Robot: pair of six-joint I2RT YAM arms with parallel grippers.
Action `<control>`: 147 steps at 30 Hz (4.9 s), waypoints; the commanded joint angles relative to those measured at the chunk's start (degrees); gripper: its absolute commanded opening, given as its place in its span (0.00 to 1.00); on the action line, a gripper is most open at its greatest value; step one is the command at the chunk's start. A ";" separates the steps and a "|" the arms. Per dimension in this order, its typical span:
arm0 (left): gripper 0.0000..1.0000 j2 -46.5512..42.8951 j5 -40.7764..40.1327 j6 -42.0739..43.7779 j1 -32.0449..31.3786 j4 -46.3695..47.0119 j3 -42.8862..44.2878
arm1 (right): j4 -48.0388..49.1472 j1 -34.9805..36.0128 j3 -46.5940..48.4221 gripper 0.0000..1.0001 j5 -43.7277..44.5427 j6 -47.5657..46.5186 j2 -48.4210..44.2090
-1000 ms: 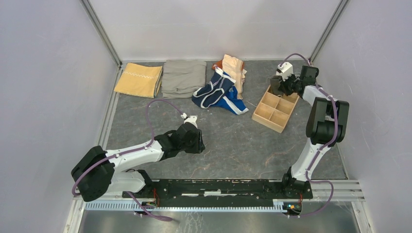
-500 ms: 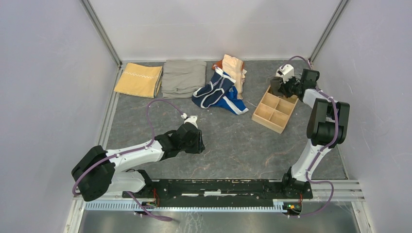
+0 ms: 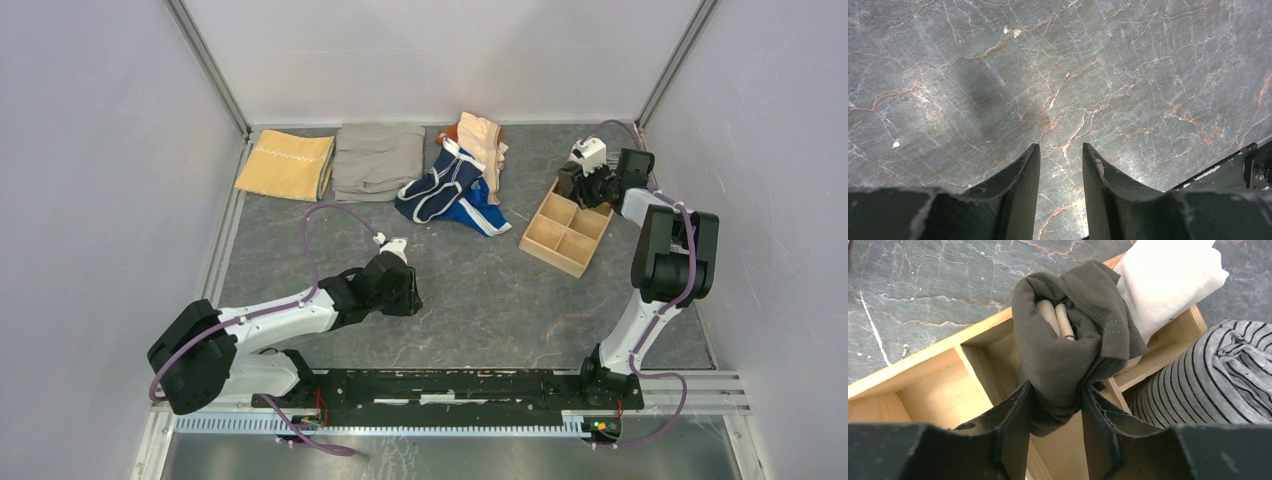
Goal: Roll the underwear
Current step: Place the underwear in the storage box, then pick up the underwear, then place the underwear at the corner of the board.
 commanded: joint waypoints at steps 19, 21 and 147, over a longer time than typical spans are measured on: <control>0.43 -3.41 -1.88 1.48 0.30 -2.55 2.94 | -4.32 -0.72 1.91 0.78 1.39 12.21 -16.08; 0.43 -4.29 -2.98 1.01 0.32 -3.45 3.35 | -2.84 -0.73 2.31 0.78 3.47 18.35 -19.59; 0.79 -19.96 -2.12 2.63 18.75 -24.24 10.88 | -8.98 60.71 -36.58 0.00 27.41 47.02 -41.98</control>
